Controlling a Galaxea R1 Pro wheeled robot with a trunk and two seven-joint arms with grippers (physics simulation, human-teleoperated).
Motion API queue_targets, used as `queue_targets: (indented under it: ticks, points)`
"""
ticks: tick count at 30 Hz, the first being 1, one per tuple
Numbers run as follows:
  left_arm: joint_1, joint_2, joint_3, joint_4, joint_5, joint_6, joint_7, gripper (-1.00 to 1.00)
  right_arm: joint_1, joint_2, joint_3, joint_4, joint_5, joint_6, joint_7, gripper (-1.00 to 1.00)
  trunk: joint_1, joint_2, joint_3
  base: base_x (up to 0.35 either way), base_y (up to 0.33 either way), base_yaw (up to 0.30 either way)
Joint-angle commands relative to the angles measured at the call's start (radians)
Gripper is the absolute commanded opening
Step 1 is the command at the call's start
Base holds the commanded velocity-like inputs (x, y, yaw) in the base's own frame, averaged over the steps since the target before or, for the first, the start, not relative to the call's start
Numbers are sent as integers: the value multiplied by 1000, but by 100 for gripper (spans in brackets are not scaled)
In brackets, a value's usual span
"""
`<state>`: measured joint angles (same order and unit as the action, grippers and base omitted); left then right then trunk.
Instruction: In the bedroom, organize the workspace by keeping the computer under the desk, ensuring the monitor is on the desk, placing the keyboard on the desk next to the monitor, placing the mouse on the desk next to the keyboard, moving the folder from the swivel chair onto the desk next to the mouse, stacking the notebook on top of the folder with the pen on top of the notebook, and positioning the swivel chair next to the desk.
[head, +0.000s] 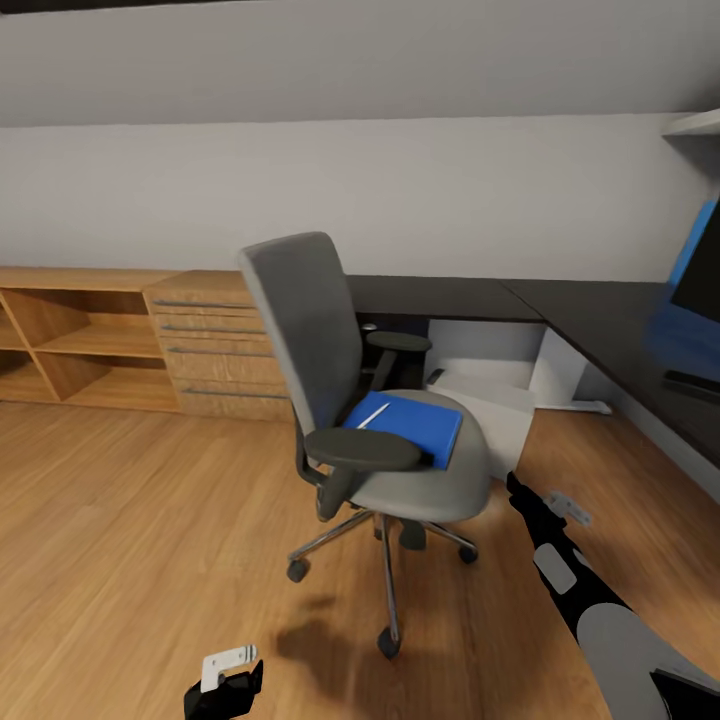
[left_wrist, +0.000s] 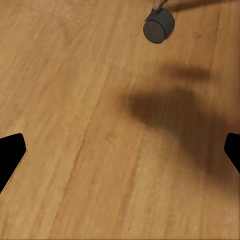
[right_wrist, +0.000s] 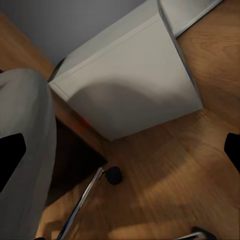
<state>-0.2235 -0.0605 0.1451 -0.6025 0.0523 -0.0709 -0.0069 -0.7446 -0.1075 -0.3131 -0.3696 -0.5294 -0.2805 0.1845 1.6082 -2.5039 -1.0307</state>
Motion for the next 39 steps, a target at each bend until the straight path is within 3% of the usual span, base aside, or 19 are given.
queue_targets:
  ticks: [1,8,24,39]
  points:
    - [0,-1,2,1,5,-3,-1,100,-1,0,-3,2,-11,-2,9,100,0,0,-1,53,93,-20]
    - [0,-1,2,1,5,-12,-2,100,-1,0,-3,1,-11,-1,10,100,0,0,-1,19,33,-7]
    - [0,-1,2,1,6,-30,-1,100,-1,0,-3,1,-11,0,10,100,-7,3,61,1,2,0]
    - [0,-1,4,1,6,-30,-1,100,-1,3,0,4,-11,0,10,100,-7,3,61,0,0,41]
